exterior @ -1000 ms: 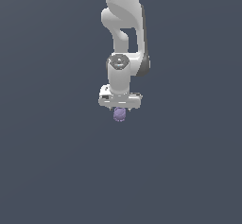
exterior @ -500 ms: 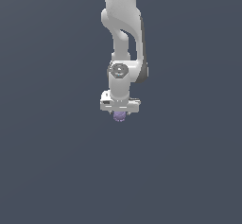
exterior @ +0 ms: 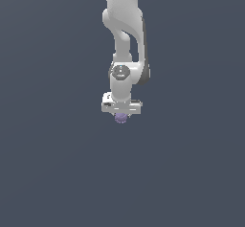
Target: Pick up the object and move it to a goal position.
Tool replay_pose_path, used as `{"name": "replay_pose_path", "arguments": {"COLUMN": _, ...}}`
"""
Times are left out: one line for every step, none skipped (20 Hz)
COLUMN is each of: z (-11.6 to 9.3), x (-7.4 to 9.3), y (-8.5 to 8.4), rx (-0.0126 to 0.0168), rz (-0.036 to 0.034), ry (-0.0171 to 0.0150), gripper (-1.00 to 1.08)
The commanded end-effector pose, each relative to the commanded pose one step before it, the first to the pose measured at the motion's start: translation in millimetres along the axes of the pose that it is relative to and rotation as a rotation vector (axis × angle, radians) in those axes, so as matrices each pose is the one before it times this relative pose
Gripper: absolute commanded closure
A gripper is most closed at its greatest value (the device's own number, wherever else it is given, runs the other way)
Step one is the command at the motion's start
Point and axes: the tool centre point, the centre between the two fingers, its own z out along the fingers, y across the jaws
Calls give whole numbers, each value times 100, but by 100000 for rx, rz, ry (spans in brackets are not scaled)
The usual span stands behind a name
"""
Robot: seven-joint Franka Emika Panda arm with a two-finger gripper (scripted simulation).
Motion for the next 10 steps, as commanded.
{"name": "replay_pose_path", "arguments": {"z": 91, "x": 46, "y": 19, "rx": -18, "rz": 18, "ry": 31, "gripper": 108}}
{"name": "replay_pose_path", "arguments": {"z": 0, "x": 0, "y": 0, "rx": 0, "rz": 0, "ry": 0, "gripper": 108}}
{"name": "replay_pose_path", "arguments": {"z": -99, "x": -45, "y": -8, "rx": 0, "rz": 0, "ry": 0, "gripper": 108}}
{"name": "replay_pose_path", "arguments": {"z": -23, "x": -5, "y": 6, "rx": 0, "rz": 0, "ry": 0, "gripper": 108}}
{"name": "replay_pose_path", "arguments": {"z": -68, "x": -14, "y": 17, "rx": 0, "rz": 0, "ry": 0, "gripper": 108}}
{"name": "replay_pose_path", "arguments": {"z": -113, "x": -23, "y": 28, "rx": 0, "rz": 0, "ry": 0, "gripper": 108}}
{"name": "replay_pose_path", "arguments": {"z": -158, "x": -32, "y": 39, "rx": 0, "rz": 0, "ry": 0, "gripper": 108}}
{"name": "replay_pose_path", "arguments": {"z": -204, "x": -41, "y": 50, "rx": 0, "rz": 0, "ry": 0, "gripper": 108}}
{"name": "replay_pose_path", "arguments": {"z": -250, "x": -50, "y": 61, "rx": 0, "rz": 0, "ry": 0, "gripper": 108}}
{"name": "replay_pose_path", "arguments": {"z": -295, "x": -59, "y": 72, "rx": 0, "rz": 0, "ry": 0, "gripper": 108}}
